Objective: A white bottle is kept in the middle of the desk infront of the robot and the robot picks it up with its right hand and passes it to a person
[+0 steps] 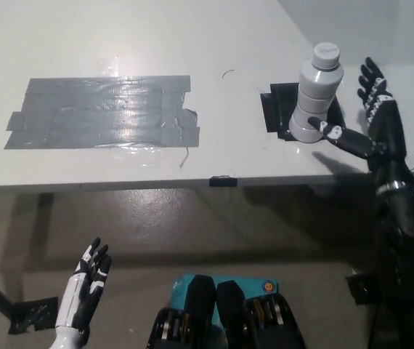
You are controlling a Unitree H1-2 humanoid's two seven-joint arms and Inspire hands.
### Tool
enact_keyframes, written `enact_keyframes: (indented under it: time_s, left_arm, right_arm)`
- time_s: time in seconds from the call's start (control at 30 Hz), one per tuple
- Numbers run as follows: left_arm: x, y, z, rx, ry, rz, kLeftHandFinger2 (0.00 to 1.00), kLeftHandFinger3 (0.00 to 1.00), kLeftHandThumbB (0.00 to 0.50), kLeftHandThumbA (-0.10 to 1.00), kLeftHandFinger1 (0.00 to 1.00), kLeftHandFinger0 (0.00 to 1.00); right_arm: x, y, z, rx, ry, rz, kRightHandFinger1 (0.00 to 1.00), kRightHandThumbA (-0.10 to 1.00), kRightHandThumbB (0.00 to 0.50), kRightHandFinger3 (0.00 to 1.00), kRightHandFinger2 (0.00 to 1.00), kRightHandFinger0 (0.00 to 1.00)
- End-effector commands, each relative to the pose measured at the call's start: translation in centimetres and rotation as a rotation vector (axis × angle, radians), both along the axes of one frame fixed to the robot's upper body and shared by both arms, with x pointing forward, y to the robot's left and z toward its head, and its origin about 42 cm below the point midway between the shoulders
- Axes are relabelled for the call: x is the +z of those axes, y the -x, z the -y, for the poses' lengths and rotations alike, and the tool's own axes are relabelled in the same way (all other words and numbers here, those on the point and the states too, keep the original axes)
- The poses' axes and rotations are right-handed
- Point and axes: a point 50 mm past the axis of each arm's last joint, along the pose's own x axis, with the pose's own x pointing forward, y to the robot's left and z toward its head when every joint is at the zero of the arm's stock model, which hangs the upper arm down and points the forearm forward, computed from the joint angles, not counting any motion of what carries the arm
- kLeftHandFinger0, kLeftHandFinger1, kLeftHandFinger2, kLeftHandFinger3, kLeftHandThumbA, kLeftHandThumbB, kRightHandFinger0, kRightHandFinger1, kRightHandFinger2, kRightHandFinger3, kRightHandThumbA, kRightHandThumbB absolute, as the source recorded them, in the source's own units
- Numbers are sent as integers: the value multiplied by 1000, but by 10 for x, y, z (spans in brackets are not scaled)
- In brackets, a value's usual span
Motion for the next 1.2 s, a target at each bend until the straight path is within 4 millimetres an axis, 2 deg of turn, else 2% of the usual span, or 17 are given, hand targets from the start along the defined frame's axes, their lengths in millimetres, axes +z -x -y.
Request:
enact_keyframes:
  time_s: [0.0,0.17,0.3,0.4,0.57,0.63,0.7,0.73,0.77,0.8,0.83,0.87,0.9,0.93,1.03,1.07,1.17]
  left_arm:
    - [12,-6,-4,14,-22,71,1000,1000,61,808,1000,1000]
    - [14,-9,-4,12,-16,77,1000,1000,57,797,1000,1000]
    - [17,-12,-4,5,-21,86,1000,1000,46,801,1000,1000]
    - [18,-12,-3,1,-22,85,1000,1000,62,808,1000,1000]
    - [21,-15,0,-3,-12,90,1000,1000,37,760,1000,1000]
    - [21,-15,0,-3,-5,90,1000,1000,41,745,1000,1000]
    - [22,-15,1,-1,-7,89,1000,1000,54,748,1000,1000]
    - [22,-15,2,-2,-12,90,1000,1000,52,756,1000,1000]
    - [22,-15,2,-5,-18,89,1000,1000,42,773,1000,1000]
    - [24,-15,1,-10,-22,88,1000,1000,42,776,1000,1000]
    - [25,-15,1,-12,-19,87,1000,1000,42,776,1000,1000]
    - [26,-17,0,-11,-15,91,1000,1000,32,767,1000,1000]
    - [27,-18,0,-11,-12,94,1000,1000,41,753,1000,1000]
    - [27,-21,-1,-8,-12,98,1000,1000,59,758,1000,1000]
    - [28,-25,-1,-8,-17,101,1000,1000,83,780,1000,1000]
    - [28,-25,-1,-11,-25,105,1000,1000,80,781,1000,1000]
    - [29,-24,0,-16,-31,103,1000,1000,74,787,1000,1000]
  right_arm:
    - [24,-31,3,-39,-16,-17,1000,1000,377,1000,1000,1000]
    - [30,-51,-4,-22,-39,-53,1000,1000,361,1000,1000,1000]
    - [34,-66,-13,7,-13,-100,1000,1000,452,1000,1000,1000]
    - [38,-72,-20,15,17,-110,1000,1000,473,1000,1000,1000]
    - [46,-85,-35,33,161,-136,1000,986,500,1000,1000,1000]
    - [44,-87,-42,43,249,-168,1000,915,472,1000,1000,1000]
    - [40,-89,-44,48,295,-209,1000,683,461,1000,1000,1000]
    - [38,-90,-44,42,322,-234,1000,648,464,1000,1000,1000]
    - [33,-90,-44,13,361,-278,662,174,338,751,743,642]
    - [27,-89,-43,-20,396,-309,442,-69,268,457,494,323]
    - [25,-88,-42,-32,420,-314,376,-94,265,415,480,223]
    - [21,-87,-40,-42,458,-317,214,-99,220,244,301,68]
    - [19,-86,-39,-44,472,-321,153,-100,206,360,467,3]
    - [14,-85,-36,-44,463,-336,245,-100,195,524,651,0]
    - [4,-81,-31,-53,457,-356,381,-100,179,693,806,0]
    - [1,-80,-28,-54,439,-367,487,-100,172,768,888,33]
    - [1,-80,-26,-57,443,-369,560,-100,162,817,923,49]
